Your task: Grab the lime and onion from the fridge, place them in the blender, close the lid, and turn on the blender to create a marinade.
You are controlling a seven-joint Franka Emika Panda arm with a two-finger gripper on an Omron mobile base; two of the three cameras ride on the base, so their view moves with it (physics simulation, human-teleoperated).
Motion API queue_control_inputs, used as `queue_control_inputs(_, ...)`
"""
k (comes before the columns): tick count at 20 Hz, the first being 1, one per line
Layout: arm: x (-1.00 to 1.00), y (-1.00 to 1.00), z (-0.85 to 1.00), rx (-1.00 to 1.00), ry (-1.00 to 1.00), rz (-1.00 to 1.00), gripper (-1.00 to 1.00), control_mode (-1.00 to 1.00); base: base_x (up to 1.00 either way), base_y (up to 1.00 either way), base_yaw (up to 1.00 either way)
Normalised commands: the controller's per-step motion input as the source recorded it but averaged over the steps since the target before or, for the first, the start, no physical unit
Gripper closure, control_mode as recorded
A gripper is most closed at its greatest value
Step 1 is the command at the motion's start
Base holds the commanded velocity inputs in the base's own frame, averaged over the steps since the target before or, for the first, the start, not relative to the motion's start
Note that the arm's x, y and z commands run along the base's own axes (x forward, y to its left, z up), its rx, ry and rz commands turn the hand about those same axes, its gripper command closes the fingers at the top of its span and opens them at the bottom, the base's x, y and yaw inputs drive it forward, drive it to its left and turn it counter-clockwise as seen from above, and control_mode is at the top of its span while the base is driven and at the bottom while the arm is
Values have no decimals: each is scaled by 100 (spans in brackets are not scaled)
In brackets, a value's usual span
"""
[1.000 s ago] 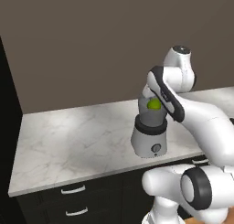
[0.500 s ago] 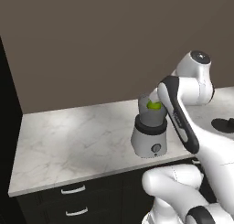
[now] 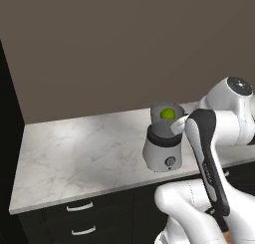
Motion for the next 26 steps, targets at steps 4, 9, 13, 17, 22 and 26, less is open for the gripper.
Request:
queue_control_inputs(4, -2, 19, -25, 0, 11, 0, -100, -100, 0, 0, 0)
queue_control_inputs(9, -35, 3, -37, 0, 2, 0, -100, -100, 0, 0, 0)
queue_control_inputs(13, -18, 0, -7, 0, -1, 0, -100, 100, -75, 1, 10)
queue_control_inputs(17, 0, 0, 0, 0, 0, 0, -100, 100, -100, 8, 35)
queue_control_inputs(22, 0, 0, 0, 0, 0, 0, -100, 100, -89, 15, 48)
queue_control_inputs(26, 0, 0, 0, 0, 0, 0, -100, 100, -80, 36, 50)
